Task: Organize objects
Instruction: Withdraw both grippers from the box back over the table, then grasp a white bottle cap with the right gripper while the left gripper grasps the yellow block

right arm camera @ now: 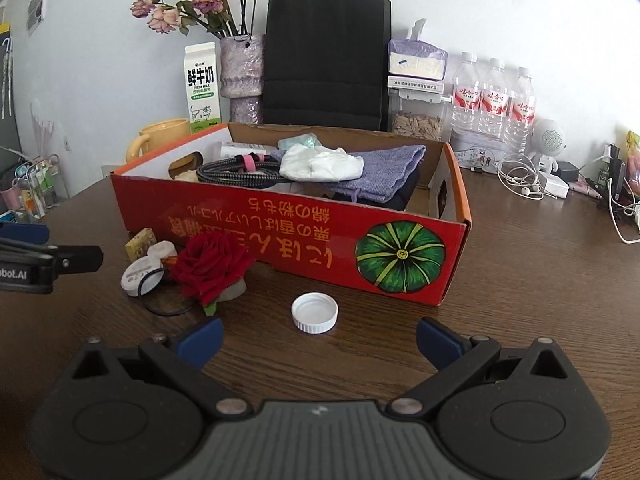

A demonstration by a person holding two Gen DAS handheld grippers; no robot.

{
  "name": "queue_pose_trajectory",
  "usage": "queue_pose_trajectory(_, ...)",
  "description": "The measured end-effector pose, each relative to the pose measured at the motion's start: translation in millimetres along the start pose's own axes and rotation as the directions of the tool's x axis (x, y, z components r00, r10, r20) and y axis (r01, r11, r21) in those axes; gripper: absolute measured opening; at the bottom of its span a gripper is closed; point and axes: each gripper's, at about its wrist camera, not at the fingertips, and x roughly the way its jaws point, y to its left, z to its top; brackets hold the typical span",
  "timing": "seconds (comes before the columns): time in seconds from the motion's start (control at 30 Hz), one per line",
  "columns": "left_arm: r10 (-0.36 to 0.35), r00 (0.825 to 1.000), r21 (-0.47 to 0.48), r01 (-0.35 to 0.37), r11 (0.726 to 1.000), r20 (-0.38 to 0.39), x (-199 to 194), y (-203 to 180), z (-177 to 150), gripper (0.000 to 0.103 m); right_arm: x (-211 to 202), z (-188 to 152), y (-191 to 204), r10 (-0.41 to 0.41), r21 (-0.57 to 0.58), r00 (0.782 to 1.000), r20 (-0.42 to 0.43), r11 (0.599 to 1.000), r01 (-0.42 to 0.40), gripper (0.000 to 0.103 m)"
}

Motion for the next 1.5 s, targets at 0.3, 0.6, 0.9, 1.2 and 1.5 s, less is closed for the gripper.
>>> queue_pose_trajectory(0.3, -0.023, 0.999, 0.014, 0.023, 1.0, -0.038, 8, -3, -4, 0.103, 26, 11, -6, 0.028, 0.012, 0.999, -0.03, 1.0, -0.028, 0.068)
queue_pose_trajectory(0.6, -0.028, 0.998, 0.025, 0.03, 0.999, -0.056, 17, -9, -5, 0.103, 27, 8, -2, 0.054, -0.011, 0.999, -0.003, 0.998, -0.055, 0.027)
queue_pose_trajectory(0.9, -0.041, 0.998, 0.039, 0.043, 0.998, -0.057, 21, -15, -3, 0.103, 19, 8, -1, 0.05, -0.008, 0.998, 0.044, 0.999, -0.05, 0.027)
queue_pose_trajectory(1.2, -0.031, 0.999, 0.022, 0.032, 0.999, -0.038, 23, -12, 1, 0.103, 14, 7, 2, 0.053, -0.012, 0.996, 0.076, 0.999, -0.052, 0.027)
queue_pose_trajectory(1.5, 0.024, 1.0, -0.024, -0.024, 0.999, -0.008, 38, -4, 20, 0.084, 14, 7, 4, 0.054, -0.01, 0.996, 0.072, 0.999, -0.053, 0.027)
